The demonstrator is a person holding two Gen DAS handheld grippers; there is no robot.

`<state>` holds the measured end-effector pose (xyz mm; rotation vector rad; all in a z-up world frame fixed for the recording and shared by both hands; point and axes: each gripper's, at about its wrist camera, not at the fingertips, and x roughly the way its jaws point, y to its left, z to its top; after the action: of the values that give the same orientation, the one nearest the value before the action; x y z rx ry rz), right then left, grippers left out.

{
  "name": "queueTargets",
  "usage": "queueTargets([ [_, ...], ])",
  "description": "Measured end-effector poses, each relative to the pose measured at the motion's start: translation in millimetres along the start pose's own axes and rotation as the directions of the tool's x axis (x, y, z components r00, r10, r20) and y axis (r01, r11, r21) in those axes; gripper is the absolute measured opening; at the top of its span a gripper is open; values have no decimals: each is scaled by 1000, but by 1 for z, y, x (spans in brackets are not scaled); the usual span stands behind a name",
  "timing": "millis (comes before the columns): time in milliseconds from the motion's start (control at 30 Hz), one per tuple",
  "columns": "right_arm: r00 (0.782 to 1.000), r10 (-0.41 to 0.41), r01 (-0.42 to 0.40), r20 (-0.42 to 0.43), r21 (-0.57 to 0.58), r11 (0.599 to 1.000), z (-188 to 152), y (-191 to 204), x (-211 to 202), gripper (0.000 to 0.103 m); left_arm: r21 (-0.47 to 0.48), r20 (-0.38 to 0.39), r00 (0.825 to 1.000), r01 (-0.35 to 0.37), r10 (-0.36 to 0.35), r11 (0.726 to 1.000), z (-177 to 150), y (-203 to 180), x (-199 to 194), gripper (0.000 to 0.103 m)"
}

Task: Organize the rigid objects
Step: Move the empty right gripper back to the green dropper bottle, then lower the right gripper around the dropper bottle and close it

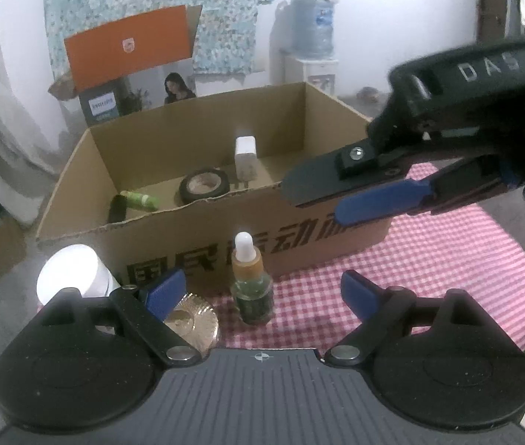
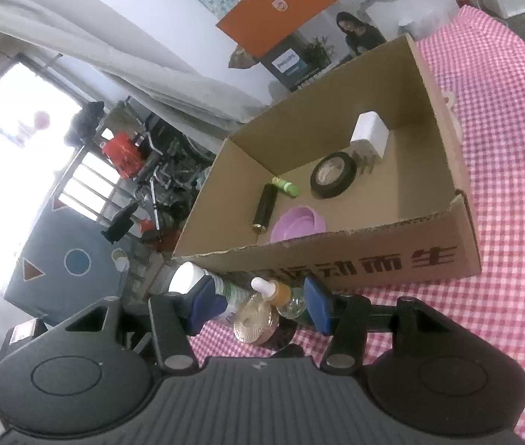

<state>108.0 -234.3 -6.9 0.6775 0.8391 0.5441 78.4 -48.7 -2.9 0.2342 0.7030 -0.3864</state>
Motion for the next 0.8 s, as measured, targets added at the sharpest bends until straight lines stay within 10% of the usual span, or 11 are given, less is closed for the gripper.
queueTargets([
  [800,1000,12,-12,5,23,1000,-9,-10,-6,56,23,-105,991,-85,87,996,-4,-1,33,50],
])
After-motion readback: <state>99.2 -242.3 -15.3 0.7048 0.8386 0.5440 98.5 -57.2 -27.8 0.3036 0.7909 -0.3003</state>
